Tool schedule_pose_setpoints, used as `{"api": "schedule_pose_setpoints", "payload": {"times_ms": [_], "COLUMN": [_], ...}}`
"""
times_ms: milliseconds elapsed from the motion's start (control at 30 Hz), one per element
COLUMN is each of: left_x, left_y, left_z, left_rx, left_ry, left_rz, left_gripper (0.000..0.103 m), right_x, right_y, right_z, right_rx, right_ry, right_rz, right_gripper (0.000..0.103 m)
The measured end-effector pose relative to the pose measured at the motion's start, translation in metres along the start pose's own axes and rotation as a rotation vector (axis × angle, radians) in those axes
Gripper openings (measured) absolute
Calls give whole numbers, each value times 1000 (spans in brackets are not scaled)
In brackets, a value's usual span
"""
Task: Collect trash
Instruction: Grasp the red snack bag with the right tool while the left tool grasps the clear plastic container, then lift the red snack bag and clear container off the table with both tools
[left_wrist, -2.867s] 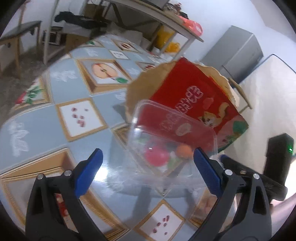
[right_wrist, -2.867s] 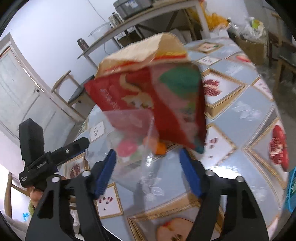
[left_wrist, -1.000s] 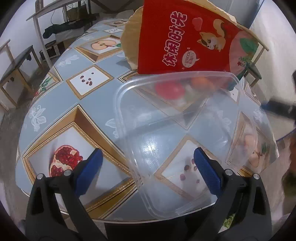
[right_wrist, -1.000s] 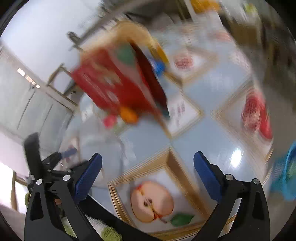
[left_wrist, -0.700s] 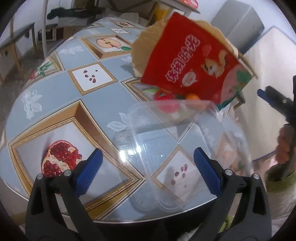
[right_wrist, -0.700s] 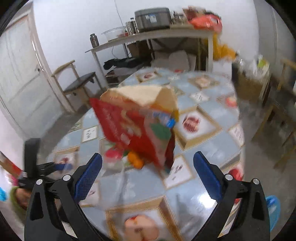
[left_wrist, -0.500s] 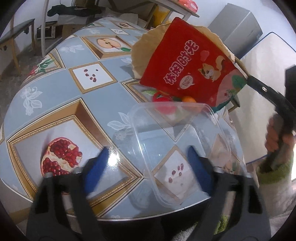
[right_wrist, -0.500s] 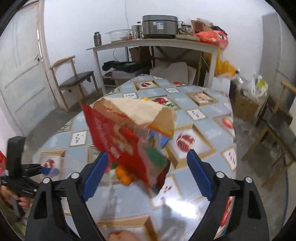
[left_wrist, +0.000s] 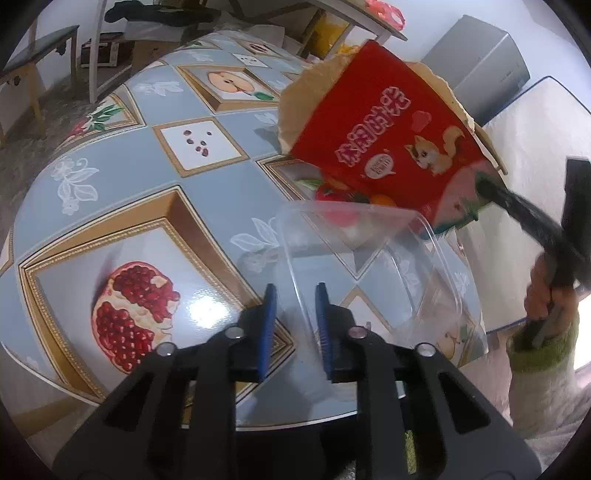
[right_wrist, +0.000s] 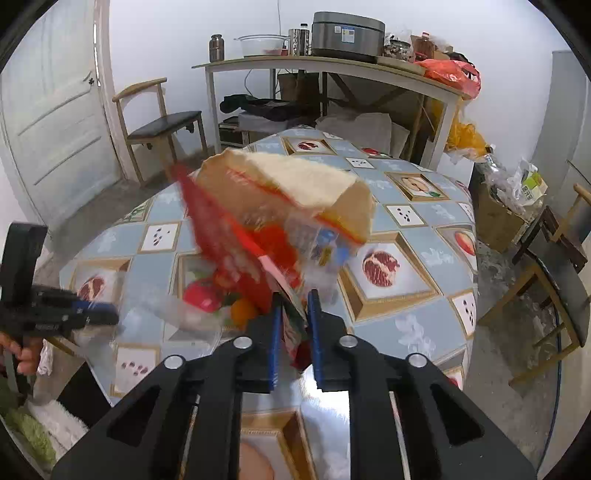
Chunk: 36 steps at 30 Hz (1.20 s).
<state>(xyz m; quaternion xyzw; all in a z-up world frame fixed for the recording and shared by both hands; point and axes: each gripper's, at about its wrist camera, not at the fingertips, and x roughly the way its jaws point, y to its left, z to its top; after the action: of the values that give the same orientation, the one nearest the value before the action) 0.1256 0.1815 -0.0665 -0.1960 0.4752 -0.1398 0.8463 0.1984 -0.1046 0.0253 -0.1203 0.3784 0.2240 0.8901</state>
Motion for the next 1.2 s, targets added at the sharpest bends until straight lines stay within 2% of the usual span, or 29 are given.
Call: {"api": "schedule_pose_setpoints", "payload": {"times_ms": [67,233,467,633,700,733,800,933,1200], "left_x": [-2,-4,-6,-4,-4,-3,-2,-1,-1], "left_y": [1,2,1,-3,-5,-6,-6,-7,-6], "left_z": [1,2,1,1,0,0,0,-1,-1], "left_rx": [-9,-33,-51,-48,-47,-46,-45,-41,-39], "left_ry": [-5,-11,-11,-4,-4,-4,-3,0,1], "left_rz": [5,23,40,50,52,52,53,54,44], "left_gripper": [11,6,4,4,4,4,4,4,4], "right_x": [-11,-43,-83,-84,-85,-85,-86,-76,-34], "right_y": [4,10,-19,-8,-2,0,1,-7,-42], "right_z": [-7,-29,-84,-108,-109,-108,-103,-90,-73], "right_rx": [0,22,254,242,218,204,187,195,394], "right_ry": [-7,-21,30,73,70,66,46,48,164], "right_rz": [5,1,101,127,151,155,155,221,440], "right_gripper": [7,6,6,15,22,36,52,53,53]}}
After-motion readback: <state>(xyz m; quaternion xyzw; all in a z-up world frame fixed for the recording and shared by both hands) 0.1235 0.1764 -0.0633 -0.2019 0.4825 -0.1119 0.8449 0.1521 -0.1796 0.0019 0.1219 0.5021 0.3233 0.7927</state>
